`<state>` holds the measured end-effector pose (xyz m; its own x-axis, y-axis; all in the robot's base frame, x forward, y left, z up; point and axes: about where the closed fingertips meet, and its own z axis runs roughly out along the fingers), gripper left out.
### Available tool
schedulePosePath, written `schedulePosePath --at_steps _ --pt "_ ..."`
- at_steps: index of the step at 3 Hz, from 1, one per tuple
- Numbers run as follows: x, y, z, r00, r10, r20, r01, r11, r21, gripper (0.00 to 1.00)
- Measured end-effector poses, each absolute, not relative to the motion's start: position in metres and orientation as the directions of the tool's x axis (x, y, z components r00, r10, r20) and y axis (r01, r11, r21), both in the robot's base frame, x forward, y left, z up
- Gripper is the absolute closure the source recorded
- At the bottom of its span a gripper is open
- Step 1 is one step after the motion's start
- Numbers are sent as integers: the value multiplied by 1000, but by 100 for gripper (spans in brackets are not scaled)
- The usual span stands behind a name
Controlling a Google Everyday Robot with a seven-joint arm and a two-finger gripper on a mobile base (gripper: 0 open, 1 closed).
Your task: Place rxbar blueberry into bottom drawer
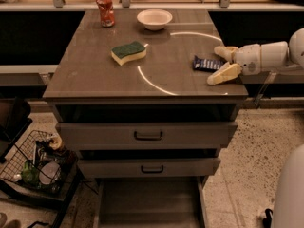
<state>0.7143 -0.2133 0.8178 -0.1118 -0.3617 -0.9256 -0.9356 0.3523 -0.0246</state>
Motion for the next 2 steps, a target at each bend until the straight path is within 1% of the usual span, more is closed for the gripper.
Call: schedulePosePath --at_steps 2 --pt "714 -213 823 -112 -362 -925 -936 351 -23 70"
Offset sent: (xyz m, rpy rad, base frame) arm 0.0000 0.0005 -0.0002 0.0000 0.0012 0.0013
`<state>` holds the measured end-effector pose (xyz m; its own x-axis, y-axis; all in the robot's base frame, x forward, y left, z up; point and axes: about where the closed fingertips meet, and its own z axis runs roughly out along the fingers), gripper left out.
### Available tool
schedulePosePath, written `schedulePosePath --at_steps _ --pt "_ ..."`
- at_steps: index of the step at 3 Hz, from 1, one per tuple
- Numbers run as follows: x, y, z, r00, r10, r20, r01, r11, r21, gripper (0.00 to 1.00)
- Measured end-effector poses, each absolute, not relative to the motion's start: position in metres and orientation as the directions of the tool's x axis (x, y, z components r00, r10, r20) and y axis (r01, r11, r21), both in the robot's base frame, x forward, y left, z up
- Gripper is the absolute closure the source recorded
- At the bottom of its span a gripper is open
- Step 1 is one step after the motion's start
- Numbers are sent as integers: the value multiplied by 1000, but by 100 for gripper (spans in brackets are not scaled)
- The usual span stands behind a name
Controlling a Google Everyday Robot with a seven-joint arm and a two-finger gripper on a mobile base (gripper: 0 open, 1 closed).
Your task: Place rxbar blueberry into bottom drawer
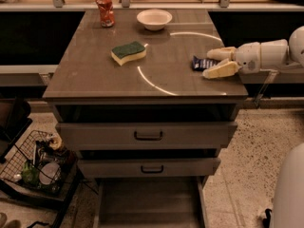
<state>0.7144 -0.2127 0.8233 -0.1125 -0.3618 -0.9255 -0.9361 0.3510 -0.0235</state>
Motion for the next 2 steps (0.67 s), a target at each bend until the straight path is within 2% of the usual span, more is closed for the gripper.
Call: schedulePosePath --at_steps 1,2 --pt "714 -213 828 -113 -362 -925 -936 351 -23 94" --pt "714 -213 830 -113 -362 -925 -936 351 -23 100"
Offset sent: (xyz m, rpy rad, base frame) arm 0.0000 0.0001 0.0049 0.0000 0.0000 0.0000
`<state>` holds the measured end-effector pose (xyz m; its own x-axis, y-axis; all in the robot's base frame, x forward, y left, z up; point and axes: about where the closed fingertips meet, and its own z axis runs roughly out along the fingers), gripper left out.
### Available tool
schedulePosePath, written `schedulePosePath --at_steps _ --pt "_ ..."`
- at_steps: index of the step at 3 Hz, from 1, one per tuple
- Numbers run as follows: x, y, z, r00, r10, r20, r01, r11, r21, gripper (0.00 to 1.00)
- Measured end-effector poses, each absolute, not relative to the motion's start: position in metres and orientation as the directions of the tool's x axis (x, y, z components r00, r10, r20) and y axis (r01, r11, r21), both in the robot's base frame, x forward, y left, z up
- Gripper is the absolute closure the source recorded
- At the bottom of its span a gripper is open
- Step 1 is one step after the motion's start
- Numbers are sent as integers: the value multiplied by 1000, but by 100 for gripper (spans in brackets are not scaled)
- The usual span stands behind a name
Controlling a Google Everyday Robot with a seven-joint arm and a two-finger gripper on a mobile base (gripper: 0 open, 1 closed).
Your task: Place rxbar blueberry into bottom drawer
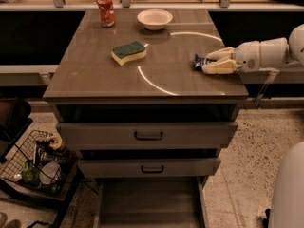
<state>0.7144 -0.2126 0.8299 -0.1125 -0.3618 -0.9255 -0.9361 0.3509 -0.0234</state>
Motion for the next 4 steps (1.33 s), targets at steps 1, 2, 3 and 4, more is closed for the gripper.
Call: schedulePosePath --at_steps 1,2,3,4 --pt "714 -213 830 -113 -362 -925 -936 351 -23 100" --pt "714 -213 831 -113 -362 -925 -936 351 -23 100" --pt "714 -213 831 -113 -362 -925 -936 351 -23 100" --pt "684 -230 862 -99 -381 -919 -925 375 -55 100"
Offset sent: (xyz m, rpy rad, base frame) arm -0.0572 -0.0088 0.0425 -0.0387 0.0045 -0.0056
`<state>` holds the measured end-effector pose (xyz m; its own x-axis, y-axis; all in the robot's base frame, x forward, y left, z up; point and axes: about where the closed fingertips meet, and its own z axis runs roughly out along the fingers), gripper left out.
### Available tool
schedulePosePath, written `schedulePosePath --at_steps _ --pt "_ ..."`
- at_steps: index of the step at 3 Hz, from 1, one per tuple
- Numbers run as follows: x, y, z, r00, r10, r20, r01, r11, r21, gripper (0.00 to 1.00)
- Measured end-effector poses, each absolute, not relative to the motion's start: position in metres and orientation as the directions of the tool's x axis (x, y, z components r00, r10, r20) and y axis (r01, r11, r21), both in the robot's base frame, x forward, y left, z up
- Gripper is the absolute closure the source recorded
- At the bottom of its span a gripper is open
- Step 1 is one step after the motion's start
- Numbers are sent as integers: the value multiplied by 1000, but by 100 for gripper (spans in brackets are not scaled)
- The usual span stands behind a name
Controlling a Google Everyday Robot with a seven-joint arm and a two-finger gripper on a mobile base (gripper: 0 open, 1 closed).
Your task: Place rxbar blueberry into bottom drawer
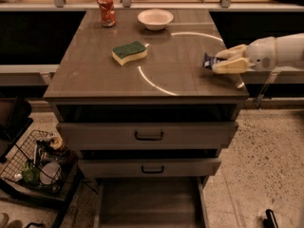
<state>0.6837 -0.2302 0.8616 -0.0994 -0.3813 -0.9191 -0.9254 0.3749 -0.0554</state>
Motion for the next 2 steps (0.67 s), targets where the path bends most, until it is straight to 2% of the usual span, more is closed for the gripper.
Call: schedulePosePath --at_steps 2 --pt "555 -274 956 -48 -473 -880 -862 465 -203 100"
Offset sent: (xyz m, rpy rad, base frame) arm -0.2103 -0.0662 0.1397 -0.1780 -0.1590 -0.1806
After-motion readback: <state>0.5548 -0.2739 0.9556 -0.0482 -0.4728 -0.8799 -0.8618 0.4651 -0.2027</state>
